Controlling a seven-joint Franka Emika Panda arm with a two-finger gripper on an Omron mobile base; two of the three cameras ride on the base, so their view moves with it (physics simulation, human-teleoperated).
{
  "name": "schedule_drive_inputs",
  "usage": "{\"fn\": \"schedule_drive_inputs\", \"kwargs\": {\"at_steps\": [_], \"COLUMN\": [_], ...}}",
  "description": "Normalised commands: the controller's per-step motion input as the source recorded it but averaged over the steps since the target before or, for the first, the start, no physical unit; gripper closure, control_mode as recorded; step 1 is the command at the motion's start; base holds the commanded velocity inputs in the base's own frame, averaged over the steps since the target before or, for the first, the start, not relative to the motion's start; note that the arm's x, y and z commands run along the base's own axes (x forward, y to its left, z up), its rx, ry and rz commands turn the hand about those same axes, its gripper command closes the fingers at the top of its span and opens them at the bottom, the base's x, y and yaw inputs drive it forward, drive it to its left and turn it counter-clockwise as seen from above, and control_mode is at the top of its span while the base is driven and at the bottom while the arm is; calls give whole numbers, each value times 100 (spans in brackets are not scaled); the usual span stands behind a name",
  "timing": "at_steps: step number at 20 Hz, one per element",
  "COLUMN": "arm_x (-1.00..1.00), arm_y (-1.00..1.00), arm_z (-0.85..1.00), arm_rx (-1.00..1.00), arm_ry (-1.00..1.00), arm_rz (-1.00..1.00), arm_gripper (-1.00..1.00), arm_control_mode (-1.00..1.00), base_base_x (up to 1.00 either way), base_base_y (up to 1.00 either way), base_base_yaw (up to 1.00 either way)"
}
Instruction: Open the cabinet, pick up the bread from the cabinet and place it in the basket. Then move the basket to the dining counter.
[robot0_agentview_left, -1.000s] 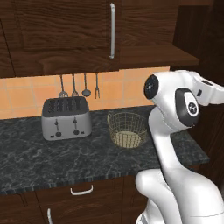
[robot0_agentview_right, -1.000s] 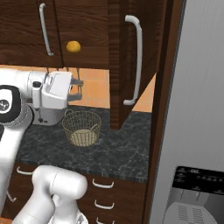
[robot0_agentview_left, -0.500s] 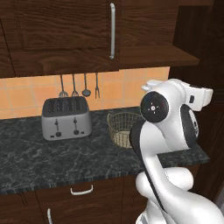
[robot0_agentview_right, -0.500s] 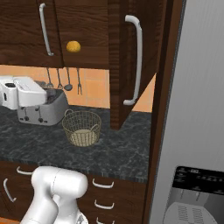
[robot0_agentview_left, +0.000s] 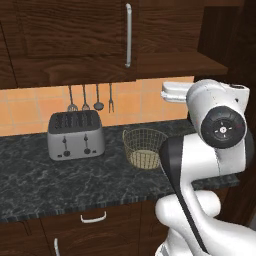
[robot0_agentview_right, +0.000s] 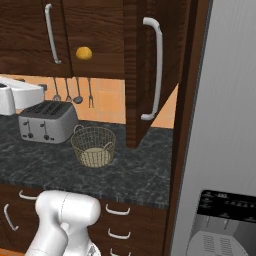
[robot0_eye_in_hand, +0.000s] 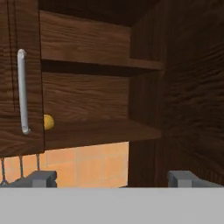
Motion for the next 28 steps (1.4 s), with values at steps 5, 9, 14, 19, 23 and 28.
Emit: {"fn": "schedule_drive_inputs", "kwargs": {"at_steps": [5,9,14,19,23,28], "arm_x": [-1,0,4,29,17,36], "arm_y": [30,23,19,20,27,10], "arm_z": [35,16,1,1,-1,0], "arm_rx": [3,4,2,1,-3,0], "arm_ry": [-11,-10,-12,-3,-2,-9], "arm_rz": [18,16,13,4,8,17], "arm_gripper": [-100,-100,-100,-100,-100,-100], "arm_control_mode": [-100,-100,-100,-100,-100,-100], "base_base_x": [0,0,0,0,0,0], "base_base_y": [0,0,0,0,0,0], "base_base_yaw": [0,0,0,0,0,0]}}
